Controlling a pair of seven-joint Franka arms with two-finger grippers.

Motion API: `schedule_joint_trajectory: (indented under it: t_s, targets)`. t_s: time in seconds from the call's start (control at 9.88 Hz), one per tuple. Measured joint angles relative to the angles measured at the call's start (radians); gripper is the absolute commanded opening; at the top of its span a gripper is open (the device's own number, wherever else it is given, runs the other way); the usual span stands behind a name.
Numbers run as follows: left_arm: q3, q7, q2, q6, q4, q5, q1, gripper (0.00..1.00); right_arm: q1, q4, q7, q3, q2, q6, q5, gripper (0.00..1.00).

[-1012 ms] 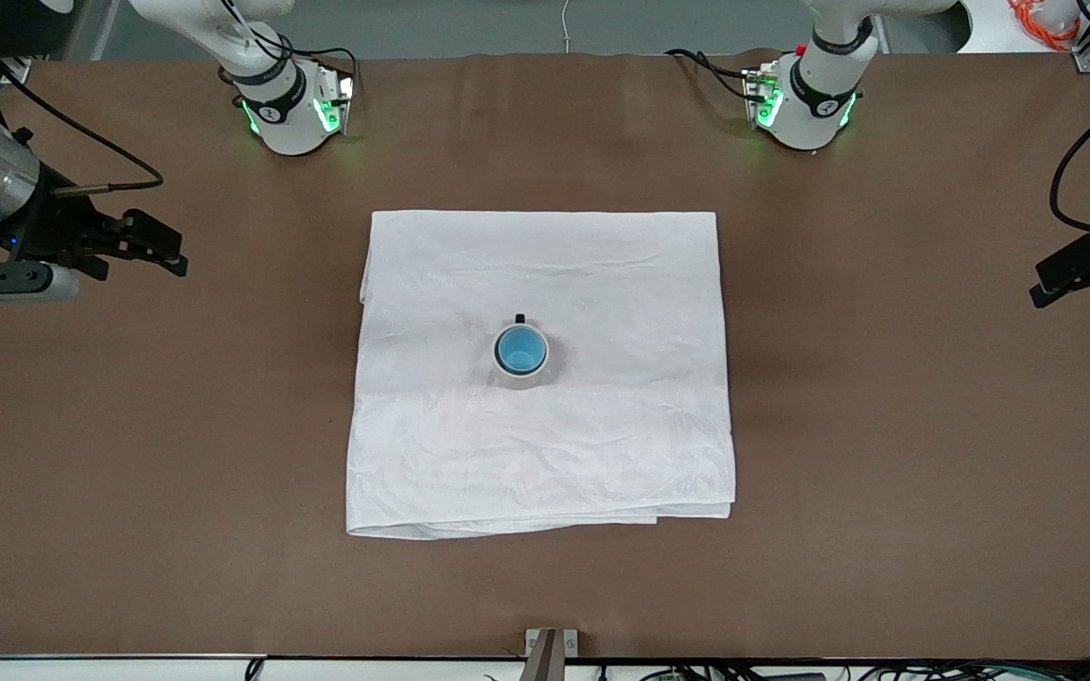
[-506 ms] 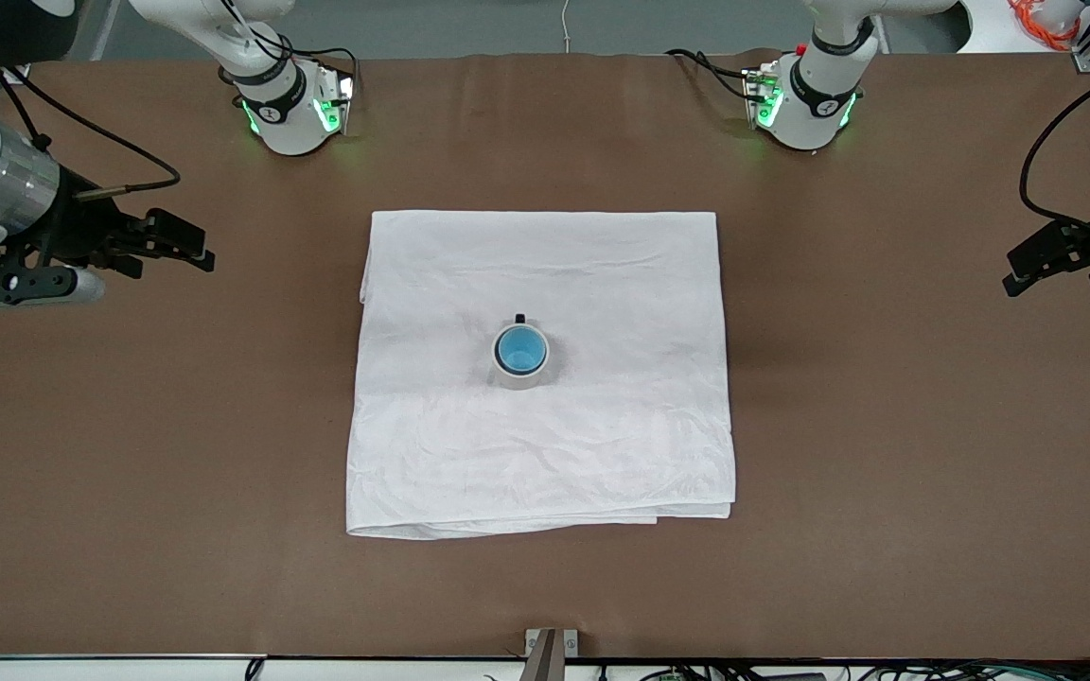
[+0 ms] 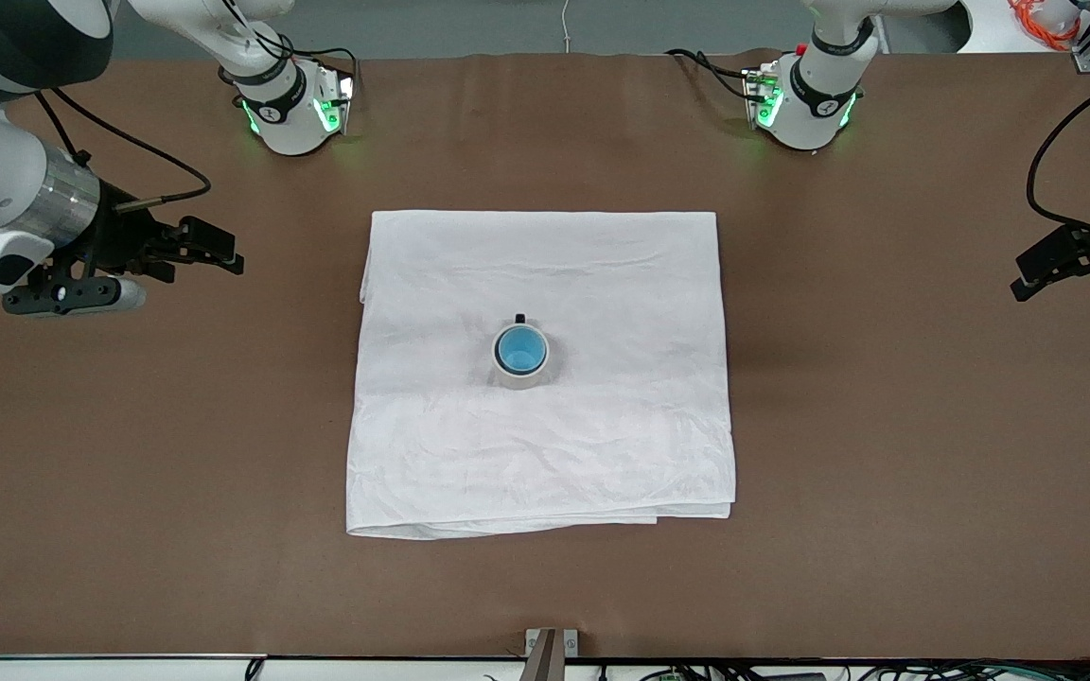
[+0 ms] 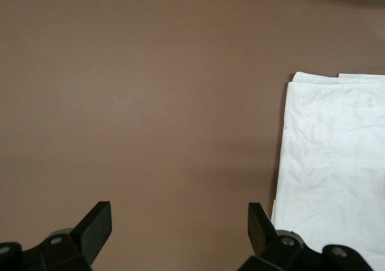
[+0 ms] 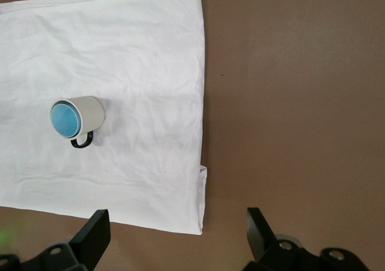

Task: Place blue cup into white mug on cloth

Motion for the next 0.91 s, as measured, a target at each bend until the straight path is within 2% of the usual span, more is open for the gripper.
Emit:
schedule_joint_trajectory:
  t_s: [0.2, 0.3, 0.91]
  targets:
    - [-0.001, -0.001, 0.000, -0.021, 0.002, 0.000, 0.000, 1.00, -0.001, 0.029, 0.001, -0.005, -0.015, -0.017, -0.116, 1.00]
    - [-0.001, -0.001, 0.000, -0.041, 0.002, 0.000, 0.002, 1.00, -0.004, 0.053, 0.000, -0.012, -0.025, -0.039, -0.142, 1.00]
    - [-0.025, -0.003, 0.000, -0.051, 0.003, 0.000, 0.014, 1.00, -0.067, 0.081, -0.072, -0.024, -0.034, -0.049, -0.165, 1.00]
